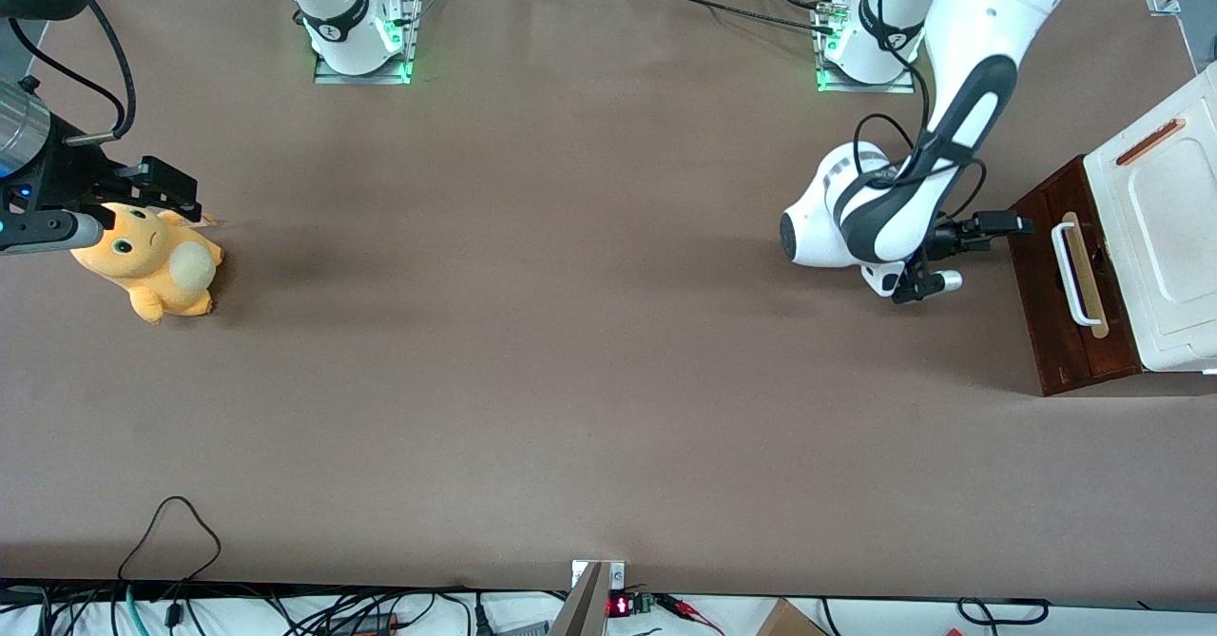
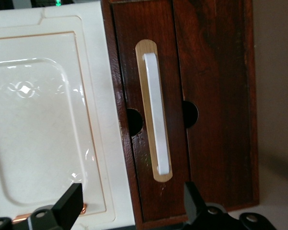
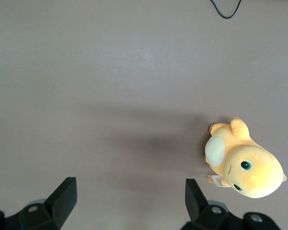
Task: Open lower drawer with left arm only
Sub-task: 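Lower the open left gripper around the white drawer handle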
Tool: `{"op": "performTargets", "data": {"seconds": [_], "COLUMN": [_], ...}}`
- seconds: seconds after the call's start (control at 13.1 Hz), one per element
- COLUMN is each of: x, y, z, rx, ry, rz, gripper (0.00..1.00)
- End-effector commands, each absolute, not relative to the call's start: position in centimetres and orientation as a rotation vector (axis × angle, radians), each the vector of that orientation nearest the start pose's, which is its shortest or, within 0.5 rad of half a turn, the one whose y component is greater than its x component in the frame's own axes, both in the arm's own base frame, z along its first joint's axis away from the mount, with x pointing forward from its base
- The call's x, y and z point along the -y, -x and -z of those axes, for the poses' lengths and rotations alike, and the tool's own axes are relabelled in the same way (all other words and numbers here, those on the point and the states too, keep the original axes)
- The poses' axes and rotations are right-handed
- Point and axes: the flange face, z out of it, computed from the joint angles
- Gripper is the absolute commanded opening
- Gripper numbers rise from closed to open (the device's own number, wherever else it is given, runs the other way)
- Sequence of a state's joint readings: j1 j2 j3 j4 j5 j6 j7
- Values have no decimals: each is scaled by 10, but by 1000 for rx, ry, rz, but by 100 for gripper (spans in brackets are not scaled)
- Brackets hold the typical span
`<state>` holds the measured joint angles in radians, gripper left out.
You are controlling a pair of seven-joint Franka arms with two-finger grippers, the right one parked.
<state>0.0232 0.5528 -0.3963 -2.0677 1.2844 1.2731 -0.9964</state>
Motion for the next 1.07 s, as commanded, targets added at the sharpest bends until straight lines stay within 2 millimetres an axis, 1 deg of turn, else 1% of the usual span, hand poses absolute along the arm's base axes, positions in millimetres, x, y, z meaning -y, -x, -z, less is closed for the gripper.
{"op": "performTargets", "data": {"seconds": [0.0,0.15,0.31,0.46,0.53,0.61,0.84,0.99], "x": [21,2,-7,-10,-15,-21,-16,-17], "y": [-505,-497,-497,-497,-499,-504,-507,-509], "z": [-168,-150,-148,-140,-137,-138,-144,-150], "rx": [-47,-57,-60,-73,-84,-94,-87,-67], "ry": [1609,1582,1565,1563,1581,1584,1576,1568], "rz": [-119,-98,-96,-95,-86,-67,-41,-25], "gripper": [90,89,87,85,84,84,84,77]}}
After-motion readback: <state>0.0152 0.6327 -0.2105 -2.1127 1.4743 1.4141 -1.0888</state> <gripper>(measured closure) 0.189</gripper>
